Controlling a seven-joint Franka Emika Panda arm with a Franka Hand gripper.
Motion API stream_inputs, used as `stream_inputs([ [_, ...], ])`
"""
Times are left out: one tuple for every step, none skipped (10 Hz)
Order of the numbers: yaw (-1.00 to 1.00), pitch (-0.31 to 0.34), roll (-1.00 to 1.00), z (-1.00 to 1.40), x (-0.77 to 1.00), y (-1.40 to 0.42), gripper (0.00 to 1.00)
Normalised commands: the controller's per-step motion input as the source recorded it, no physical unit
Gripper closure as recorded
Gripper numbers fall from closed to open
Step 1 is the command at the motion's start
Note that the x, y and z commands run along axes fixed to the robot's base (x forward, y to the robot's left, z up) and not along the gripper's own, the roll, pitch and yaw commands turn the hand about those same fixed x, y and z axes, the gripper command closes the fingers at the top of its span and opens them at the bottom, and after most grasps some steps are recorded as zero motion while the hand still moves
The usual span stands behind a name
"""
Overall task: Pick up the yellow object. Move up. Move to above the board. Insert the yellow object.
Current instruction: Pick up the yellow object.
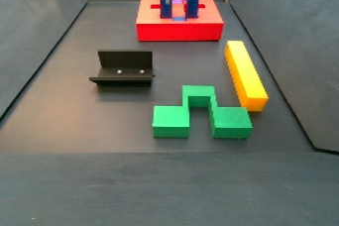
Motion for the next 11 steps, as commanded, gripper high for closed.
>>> stream_inputs([
  [0.0,0.0,0.0,-0.05,0.0,0.0,0.0],
  [-0.01,0.0,-0.02,-0.21,0.07,0.0,0.0],
  [0.0,-0.011,0.0,-0.66,0.0,-0.08,0.0],
  [0.0,-0.031,0.02,-1.0,-0.02,-0.29,0.0],
  [0.0,-0.024,0.03,-1.0,-0.17,-0.35,0.0],
  [0.03,-0.023,0.0,-1.0,-0.47,-0.26,0.0],
  [0.06,-0.074,0.0,-0.95,-0.73,-0.1,0.0],
  [0.0,-0.077,-0.02,-0.92,-0.87,-0.03,0.0],
  [0.0,-0.157,-0.11,-0.77,-0.85,0.09,0.0],
  [0.0,-0.216,-0.13,-0.6,-0.77,0.18,0.0],
  [0.0,-0.201,-0.06,-0.61,-0.63,0.04,0.0],
])
